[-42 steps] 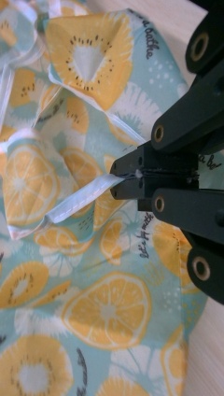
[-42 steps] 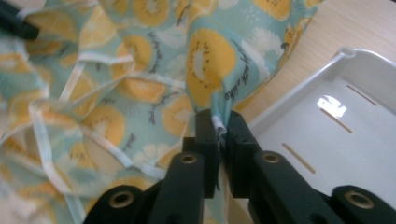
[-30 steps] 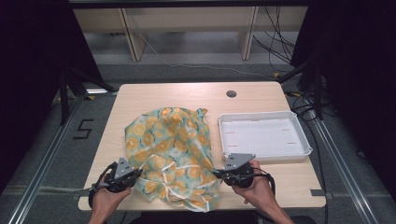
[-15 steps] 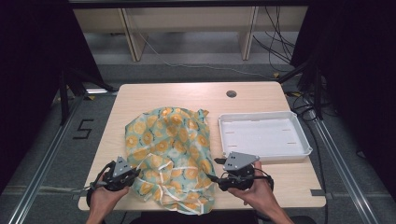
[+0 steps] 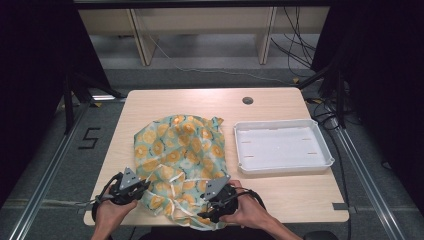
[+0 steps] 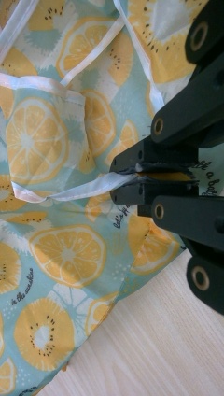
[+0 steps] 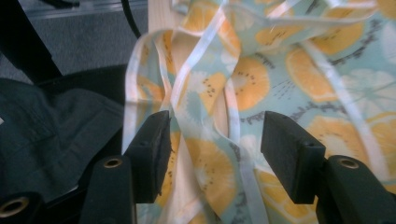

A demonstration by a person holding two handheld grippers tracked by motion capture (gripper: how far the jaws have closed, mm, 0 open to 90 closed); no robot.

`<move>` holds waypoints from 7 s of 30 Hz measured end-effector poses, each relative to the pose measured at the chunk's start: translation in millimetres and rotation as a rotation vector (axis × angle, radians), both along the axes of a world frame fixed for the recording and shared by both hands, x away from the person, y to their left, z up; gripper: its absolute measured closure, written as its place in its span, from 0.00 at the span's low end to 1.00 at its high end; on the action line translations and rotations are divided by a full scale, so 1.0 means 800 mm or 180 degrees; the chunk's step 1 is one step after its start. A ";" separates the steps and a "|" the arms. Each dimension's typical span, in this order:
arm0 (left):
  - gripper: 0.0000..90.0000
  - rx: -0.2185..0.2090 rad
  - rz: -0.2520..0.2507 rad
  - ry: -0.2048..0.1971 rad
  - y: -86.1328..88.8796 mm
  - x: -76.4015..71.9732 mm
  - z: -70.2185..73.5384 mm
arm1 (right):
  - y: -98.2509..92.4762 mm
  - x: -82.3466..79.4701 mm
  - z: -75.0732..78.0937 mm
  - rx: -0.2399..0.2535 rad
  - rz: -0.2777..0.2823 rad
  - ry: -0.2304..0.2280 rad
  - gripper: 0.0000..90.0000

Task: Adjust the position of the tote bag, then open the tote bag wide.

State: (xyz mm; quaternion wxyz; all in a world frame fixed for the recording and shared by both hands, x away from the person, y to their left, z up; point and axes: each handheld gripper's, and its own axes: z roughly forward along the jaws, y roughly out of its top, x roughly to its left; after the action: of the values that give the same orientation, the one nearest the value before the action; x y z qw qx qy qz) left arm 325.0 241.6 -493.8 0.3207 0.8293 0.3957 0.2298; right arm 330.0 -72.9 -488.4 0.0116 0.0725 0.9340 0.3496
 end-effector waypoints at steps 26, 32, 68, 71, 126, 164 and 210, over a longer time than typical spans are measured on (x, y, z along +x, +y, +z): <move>0.73 0.0013 -0.0054 0.0035 0.006 -0.003 0.007 | -0.048 0.155 0.105 0.0599 -0.0985 -0.0695 1.00; 0.39 0.0195 -0.0302 -0.0293 -0.020 -0.020 0.050 | -0.060 0.172 0.087 0.0584 -0.1117 -0.0600 1.00; 0.99 -0.0279 -0.0594 -0.0228 -0.047 0.097 0.119 | -0.066 0.127 0.111 0.0538 -0.1096 -0.0566 0.46; 0.99 -0.0345 -0.0535 -0.0217 -0.044 0.103 0.119 | -0.050 0.090 0.105 0.0443 -0.0833 -0.0530 0.40; 0.88 0.0293 -0.0224 -0.0081 -0.061 0.095 0.058 | -0.005 0.209 0.142 0.0527 -0.0963 -0.0908 1.00; 0.98 -0.0005 -0.0007 -0.0302 -0.026 0.205 0.134 | -0.011 0.272 0.137 0.0412 -0.1371 -0.0952 1.00; 0.38 0.0148 -0.0338 -0.0220 -0.081 0.174 0.114 | 0.005 0.306 0.067 -0.0212 -0.1596 -0.0844 1.00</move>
State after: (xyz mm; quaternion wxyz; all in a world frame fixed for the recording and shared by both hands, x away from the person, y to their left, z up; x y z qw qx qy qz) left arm 464.0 176.5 -402.2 0.3266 0.8479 0.3344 0.2502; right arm 574.8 -68.5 -435.1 0.2220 0.2544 0.8882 0.3114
